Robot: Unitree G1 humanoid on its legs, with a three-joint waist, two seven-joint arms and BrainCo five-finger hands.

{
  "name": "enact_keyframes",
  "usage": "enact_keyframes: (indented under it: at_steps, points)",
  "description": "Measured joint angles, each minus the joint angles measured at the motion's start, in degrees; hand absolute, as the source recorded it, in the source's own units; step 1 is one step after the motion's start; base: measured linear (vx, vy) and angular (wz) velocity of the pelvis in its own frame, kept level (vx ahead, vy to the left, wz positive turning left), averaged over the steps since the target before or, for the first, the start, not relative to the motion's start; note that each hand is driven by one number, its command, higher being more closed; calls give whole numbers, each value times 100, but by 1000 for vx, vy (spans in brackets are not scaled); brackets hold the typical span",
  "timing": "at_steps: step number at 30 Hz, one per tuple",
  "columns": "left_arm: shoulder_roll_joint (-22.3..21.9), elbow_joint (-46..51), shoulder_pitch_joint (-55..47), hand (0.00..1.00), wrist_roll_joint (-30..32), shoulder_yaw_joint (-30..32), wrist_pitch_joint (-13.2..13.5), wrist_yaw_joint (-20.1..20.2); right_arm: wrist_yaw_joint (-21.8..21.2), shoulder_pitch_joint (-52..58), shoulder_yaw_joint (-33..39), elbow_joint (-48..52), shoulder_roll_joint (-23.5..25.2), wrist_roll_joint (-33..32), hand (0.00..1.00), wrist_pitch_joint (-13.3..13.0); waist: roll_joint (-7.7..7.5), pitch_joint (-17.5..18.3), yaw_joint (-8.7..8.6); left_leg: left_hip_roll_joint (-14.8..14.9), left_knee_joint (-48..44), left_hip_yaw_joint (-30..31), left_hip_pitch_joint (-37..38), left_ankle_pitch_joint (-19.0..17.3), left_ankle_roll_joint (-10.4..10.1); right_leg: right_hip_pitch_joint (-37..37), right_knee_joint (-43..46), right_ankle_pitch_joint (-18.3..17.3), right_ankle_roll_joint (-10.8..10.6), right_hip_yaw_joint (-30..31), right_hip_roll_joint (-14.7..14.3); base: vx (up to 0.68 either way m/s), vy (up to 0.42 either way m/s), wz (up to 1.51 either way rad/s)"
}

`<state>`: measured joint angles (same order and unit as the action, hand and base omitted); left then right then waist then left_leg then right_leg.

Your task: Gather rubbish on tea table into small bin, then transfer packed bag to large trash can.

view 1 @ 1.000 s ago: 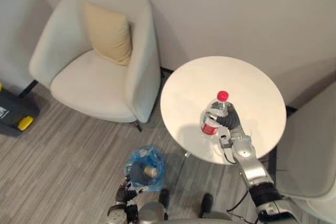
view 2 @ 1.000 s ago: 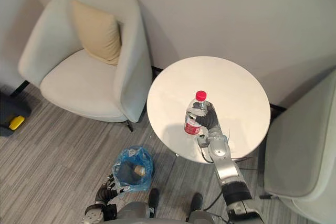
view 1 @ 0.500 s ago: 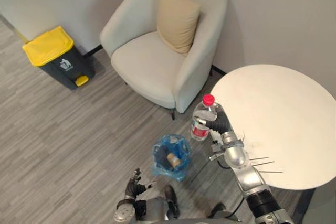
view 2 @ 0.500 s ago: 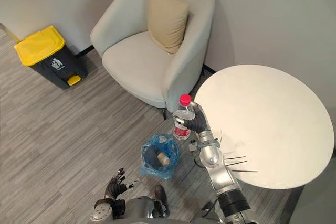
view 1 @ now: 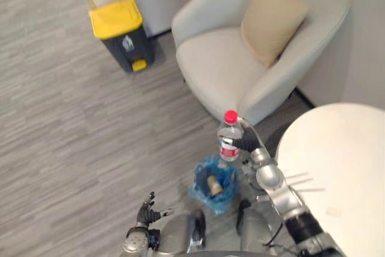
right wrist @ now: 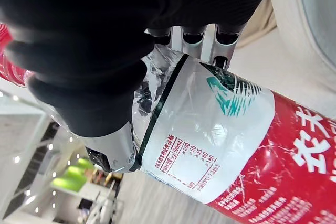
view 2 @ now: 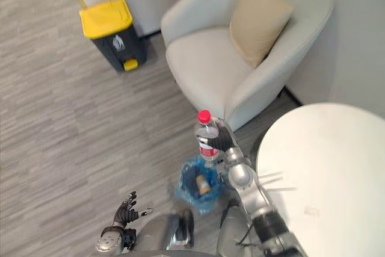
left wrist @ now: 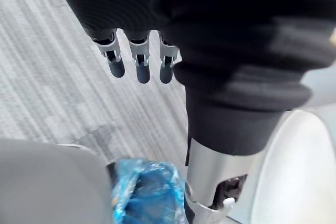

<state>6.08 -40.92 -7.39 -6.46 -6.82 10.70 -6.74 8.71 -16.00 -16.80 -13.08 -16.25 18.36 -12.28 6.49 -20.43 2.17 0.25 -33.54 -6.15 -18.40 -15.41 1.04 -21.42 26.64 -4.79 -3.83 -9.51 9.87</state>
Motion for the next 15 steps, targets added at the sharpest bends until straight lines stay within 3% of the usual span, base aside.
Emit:
enact_keyframes:
  at_steps: [1,6,10,11,15]
  points:
    - [-37,-2,226,0,-20,23,0,-50,-2,-253,-7,-186,-57,18,100,3,34,-226,-7,12,-124,63,-264,0,-1,-262,162,2,39,-38,3,-143,-103,20]
    - [-98,-15,1090,0,-186,30,120,-357,134,-906,-232,-1058,-159,146,100,112,28,-540,94,70,-858,193,-1630,-54,11,-1557,1048,-151,239,-175,113,-210,-96,22]
    - [-314,37,1709,0,-312,413,202,-588,301,-1272,-292,-1042,-100,291,100,161,12,-667,175,83,-1692,252,-2862,-224,15,-2756,2006,-483,277,-191,301,-222,-76,25]
    - [-363,219,1971,0,-348,525,221,-675,420,-1495,-348,-916,-99,416,100,171,-19,-730,182,163,-2044,261,-3504,-256,64,-3341,2377,-607,337,-236,367,-221,-125,32]
    - [-370,689,2500,0,-454,586,308,-783,642,-2153,-335,-784,-132,600,100,262,-116,-975,194,394,-2523,142,-4735,-193,-32,-4509,2998,-686,440,-296,518,-176,-142,36]
